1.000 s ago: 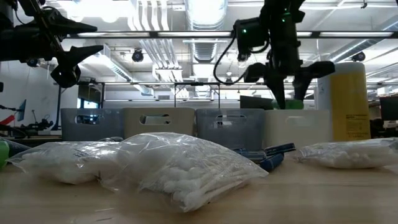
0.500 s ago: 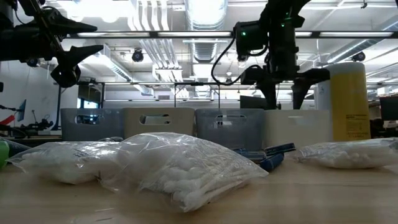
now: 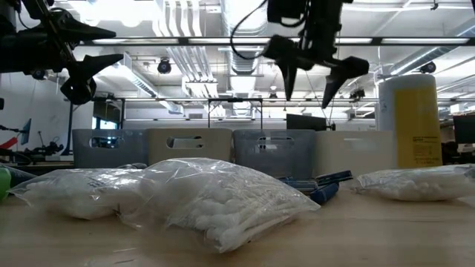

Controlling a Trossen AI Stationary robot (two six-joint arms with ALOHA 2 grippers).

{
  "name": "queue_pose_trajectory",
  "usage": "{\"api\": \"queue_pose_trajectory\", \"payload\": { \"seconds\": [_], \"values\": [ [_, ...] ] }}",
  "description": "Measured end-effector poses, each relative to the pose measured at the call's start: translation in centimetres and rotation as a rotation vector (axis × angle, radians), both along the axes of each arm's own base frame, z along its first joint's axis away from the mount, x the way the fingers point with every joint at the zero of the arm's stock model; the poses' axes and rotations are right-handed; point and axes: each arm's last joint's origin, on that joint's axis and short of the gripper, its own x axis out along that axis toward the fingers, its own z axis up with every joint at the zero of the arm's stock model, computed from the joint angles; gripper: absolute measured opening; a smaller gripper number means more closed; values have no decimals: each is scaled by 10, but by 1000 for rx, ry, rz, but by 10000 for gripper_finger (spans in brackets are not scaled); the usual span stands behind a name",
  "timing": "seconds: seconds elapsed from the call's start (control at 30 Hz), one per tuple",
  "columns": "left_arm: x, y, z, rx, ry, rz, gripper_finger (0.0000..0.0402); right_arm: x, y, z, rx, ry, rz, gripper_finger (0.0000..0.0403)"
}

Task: Pick & Place Travel size toiletries
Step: Put the green shampoo into the white bin

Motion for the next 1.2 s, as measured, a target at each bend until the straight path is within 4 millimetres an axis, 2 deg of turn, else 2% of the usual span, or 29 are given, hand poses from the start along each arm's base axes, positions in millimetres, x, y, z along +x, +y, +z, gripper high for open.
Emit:
{"api": "queue_pose_trajectory", "payload": {
  "seconds": [0.23, 0.37, 0.6, 0.93, 1.03, 1.2],
  "values": [
    [0, 0, 0, -32, -9, -6, 188, 7, 27, 9, 13, -51, 21, 363],
    [0, -4, 1, -322, -46, -172, 188, 10, 41, 9, 17, -77, 17, 362],
    [0, -4, 1, -341, -53, -197, 188, 15, 61, 11, -2, -146, 7, 348],
    [-1, -7, 9, -340, -34, -281, 188, 27, 74, 18, -31, -297, 3, 327],
    [-5, -7, 19, -324, 50, -284, 188, 31, 76, 20, -29, -348, 8, 330],
    [-17, -6, 40, -253, 287, -248, 188, 33, 77, 22, -43, -377, 1, 345]
  ]
}}
